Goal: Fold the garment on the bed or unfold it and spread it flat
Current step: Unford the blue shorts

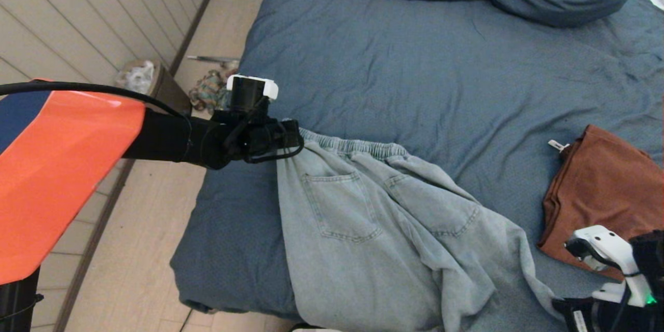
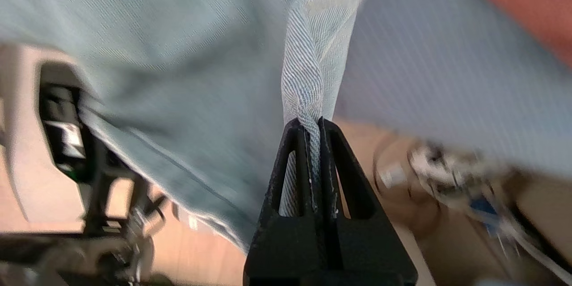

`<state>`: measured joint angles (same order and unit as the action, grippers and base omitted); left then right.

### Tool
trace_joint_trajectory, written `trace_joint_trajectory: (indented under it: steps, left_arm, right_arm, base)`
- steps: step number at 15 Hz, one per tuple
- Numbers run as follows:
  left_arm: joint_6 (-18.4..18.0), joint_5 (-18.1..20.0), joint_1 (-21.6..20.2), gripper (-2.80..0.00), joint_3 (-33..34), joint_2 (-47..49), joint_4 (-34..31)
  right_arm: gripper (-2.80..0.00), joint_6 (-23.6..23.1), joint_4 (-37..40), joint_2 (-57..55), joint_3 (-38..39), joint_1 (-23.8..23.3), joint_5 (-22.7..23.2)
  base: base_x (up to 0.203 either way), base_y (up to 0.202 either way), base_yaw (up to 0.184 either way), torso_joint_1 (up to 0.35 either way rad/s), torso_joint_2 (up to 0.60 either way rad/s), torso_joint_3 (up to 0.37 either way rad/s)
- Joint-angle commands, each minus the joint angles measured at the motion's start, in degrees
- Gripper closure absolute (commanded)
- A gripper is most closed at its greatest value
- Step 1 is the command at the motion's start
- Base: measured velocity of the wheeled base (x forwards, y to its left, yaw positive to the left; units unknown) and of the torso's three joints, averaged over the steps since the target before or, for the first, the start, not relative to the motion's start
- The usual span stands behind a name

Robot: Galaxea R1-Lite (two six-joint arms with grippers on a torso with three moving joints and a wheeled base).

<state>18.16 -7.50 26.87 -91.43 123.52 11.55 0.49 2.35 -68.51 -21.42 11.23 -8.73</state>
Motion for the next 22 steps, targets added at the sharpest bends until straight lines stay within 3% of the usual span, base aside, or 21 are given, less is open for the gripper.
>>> trace_joint_trajectory:
  steps: [1, 4, 10, 11, 16, 20, 21, 22]
  left_arm:
    - [0.2, 1.12, -0.96, 0.0, -0.26, -0.03, 0.06]
    - [0.21, 1.35, -1.21, 0.0, -0.59, -0.12, -0.03]
    - [0.29, 1.43, -1.3, 0.0, -0.33, -0.03, -0.12]
    - [0.29, 1.43, -1.3, 0.0, -0.33, -0.12, -0.12]
    - [0.29, 1.43, -1.21, 0.0, -0.07, -0.1, -0.12]
    - [0.47, 1.43, -0.59, 0.0, 0.37, -1.08, -0.21]
    - [0.56, 1.35, -0.42, 0.0, 0.6, -1.41, -0.21]
    - [0.56, 1.35, -0.33, 0.0, 0.81, -1.52, -0.21]
  right_arm:
    - [0.0, -1.17, 3.08, 5.18, 1.9, -5.57, -0.12]
    - [0.0, -6.42, 4.12, 10.34, 7.36, -11.9, -0.05]
    - [0.0, -7.43, 3.75, 13.71, 12.66, -12.48, -0.06]
    - [-2.8, -7.43, 3.71, 14.01, 12.54, -12.27, 0.04]
    - [-2.8, -6.79, 3.62, 14.95, 11.02, -12.93, 0.64]
    - [-2.8, -5.61, 3.72, 12.11, 1.0, -12.91, 6.11]
    - [0.0, -4.48, 3.62, 8.82, -2.05, -12.87, 7.15]
    - [0.0, -2.99, 3.22, 3.9, -5.86, -12.62, 7.91]
  base:
    - [0.0, 0.0, 0.0, 0.0, 0.0, 0.0]
    - [0.0, 0.0, 0.0, 0.0, 0.0, 0.0]
    - [0.0, 0.0, 0.0, 0.0, 0.0, 0.0]
    - [0.0, 0.0, 0.0, 0.0, 0.0, 0.0]
    - [0.0, 0.0, 0.0, 0.0, 0.0, 0.0]
    - [0.0, 0.0, 0.0, 0.0, 0.0, 0.0]
    - [0.0, 0.0, 0.0, 0.0, 0.0, 0.0]
    - [0.0, 0.0, 0.0, 0.0, 0.0, 0.0]
